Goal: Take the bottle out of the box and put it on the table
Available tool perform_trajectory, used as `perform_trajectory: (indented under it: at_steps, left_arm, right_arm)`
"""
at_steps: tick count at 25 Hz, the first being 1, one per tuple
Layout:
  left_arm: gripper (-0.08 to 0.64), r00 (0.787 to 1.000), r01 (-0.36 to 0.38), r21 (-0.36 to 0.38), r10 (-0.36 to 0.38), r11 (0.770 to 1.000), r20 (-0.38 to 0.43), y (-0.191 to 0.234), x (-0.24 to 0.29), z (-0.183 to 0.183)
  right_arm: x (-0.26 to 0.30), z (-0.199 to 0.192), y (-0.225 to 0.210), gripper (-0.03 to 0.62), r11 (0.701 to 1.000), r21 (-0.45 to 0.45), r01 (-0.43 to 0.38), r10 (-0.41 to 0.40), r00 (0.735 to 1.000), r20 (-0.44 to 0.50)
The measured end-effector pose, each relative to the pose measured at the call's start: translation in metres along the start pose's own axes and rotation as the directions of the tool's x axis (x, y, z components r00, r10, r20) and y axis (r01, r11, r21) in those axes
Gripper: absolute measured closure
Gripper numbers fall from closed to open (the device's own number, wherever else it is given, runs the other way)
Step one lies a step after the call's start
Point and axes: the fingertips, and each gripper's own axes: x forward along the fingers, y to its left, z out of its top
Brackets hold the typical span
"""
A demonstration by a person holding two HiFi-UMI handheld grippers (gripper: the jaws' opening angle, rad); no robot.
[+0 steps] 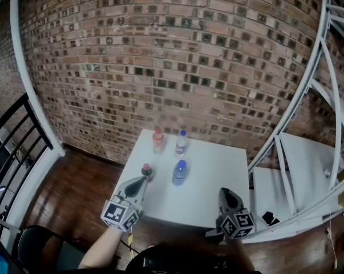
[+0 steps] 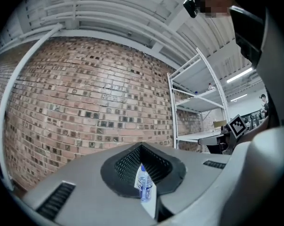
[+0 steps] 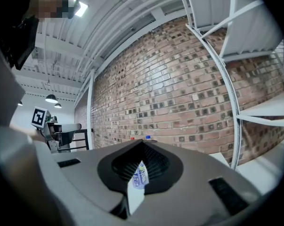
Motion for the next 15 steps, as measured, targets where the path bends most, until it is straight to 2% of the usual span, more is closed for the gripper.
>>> perform_trajectory:
  at_steps: [6,10,15]
  left_arm:
    - [0.557,0.995,-0.089,-0.099,0.092,0.991,0.029,0.014,0.003,-0.002]
    - [0.557,0.991,-0.129,-0.08,0.132,0.988,0.036,0.011,0.008,-0.004]
    - [0.557,0.993,-0.107,-0.074,0.11,0.991,0.032,-0.01,0.027,-0.007]
  right_arm:
    - [-0.014,0.006,-0.033,0.592,0.999,0.045,0.018,-0.02,0.999,0.044]
    - [-0.013,0.008,-0.043,0.592,0.999,0.044,0.005,-0.006,1.0,0.028]
    - [-0.011,0.01,-0.05,0.592,0.999,0.053,-0.011,0.01,1.0,0.027]
